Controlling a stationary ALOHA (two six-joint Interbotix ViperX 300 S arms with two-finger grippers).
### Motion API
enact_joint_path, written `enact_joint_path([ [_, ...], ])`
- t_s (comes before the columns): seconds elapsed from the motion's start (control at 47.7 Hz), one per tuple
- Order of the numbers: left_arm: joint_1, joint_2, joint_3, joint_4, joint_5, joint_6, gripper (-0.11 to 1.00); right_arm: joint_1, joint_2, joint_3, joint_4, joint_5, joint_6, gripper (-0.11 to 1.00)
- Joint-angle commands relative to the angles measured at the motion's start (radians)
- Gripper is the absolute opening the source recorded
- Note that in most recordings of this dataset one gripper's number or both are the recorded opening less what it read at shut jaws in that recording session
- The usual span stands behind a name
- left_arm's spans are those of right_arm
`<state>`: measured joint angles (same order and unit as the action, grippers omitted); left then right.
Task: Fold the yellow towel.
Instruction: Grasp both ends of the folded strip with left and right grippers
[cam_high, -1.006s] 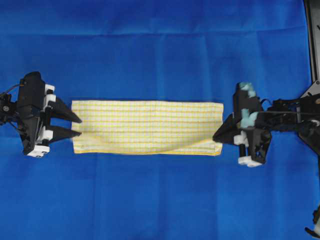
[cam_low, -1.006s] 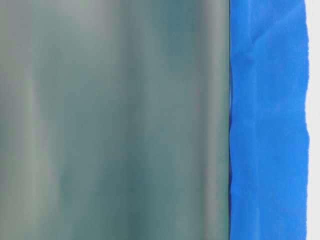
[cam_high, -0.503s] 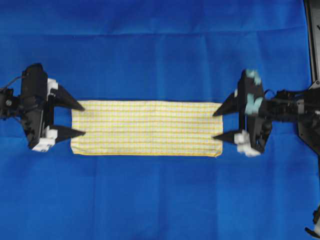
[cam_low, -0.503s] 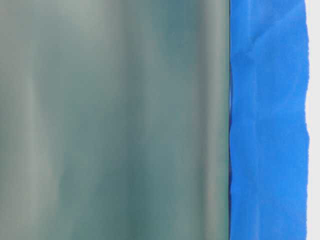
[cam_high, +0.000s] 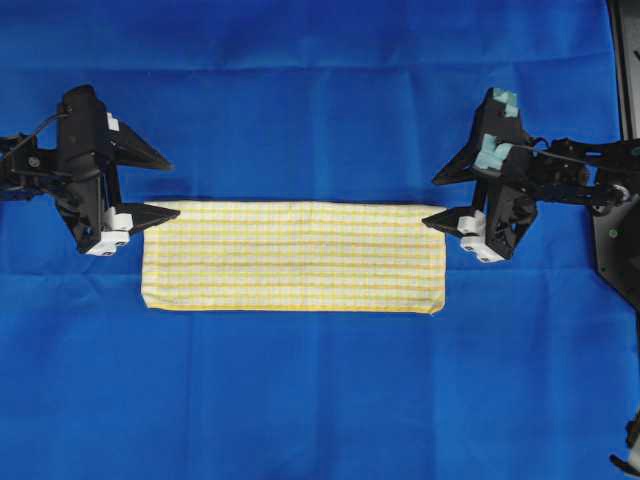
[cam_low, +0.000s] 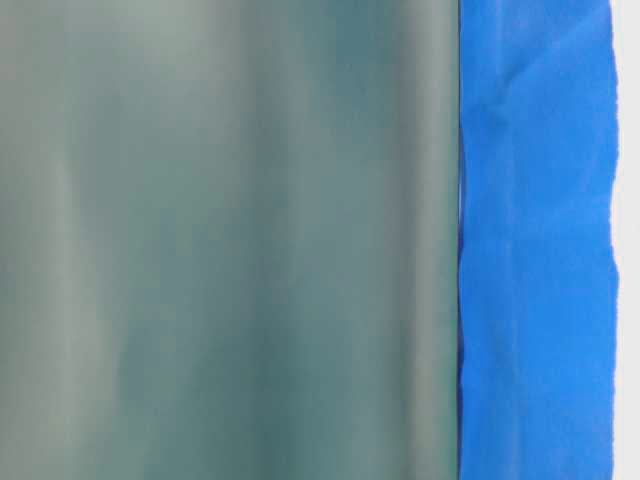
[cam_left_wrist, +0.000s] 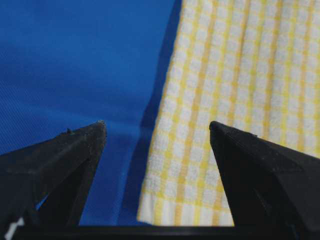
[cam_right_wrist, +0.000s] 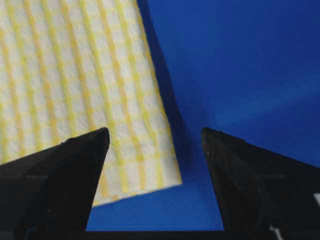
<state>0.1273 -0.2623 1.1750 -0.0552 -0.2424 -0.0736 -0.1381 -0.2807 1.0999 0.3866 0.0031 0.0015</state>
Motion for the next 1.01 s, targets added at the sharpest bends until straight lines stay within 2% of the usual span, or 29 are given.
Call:
enact_joint_path([
  [0.0,0.009,0.034,-0.015,0.003,-0.012,0.002,0.79,-0.009,0.031,-0.017,-0.002,-0.015,-0.002,0.74],
  [0.251,0.011,0.16,-0.006,0.002,-0.048,-0.009,0.79,-0.011,0.135,-0.02,0.002,-0.046,0.003,0.74],
  [0.461,0.011,0.196,-0.002,0.002,-0.048,-0.014,0.78,-0.011,0.14,-0.015,0.003,-0.046,0.005,0.73],
  [0.608,0.011,0.19,0.005,0.002,-0.031,-0.014,0.74,-0.011,0.14,-0.014,0.003,-0.046,0.005,0.73],
  [0.691,0.011,0.189,0.002,0.002,-0.008,-0.014,0.67,-0.011,0.14,-0.014,0.002,-0.046,0.003,0.7],
  [0.775,0.002,0.189,-0.003,0.002,0.031,-0.012,0.5,-0.011,0.141,-0.014,0.002,-0.046,0.002,0.59],
  [0.901,-0.015,0.178,-0.008,0.002,0.1,-0.003,0.18,-0.011,0.14,-0.012,0.0,-0.044,-0.002,0.21],
  [0.985,-0.02,0.158,-0.012,0.002,0.135,0.0,0.02,-0.011,0.141,-0.014,0.0,-0.044,-0.002,0.03],
])
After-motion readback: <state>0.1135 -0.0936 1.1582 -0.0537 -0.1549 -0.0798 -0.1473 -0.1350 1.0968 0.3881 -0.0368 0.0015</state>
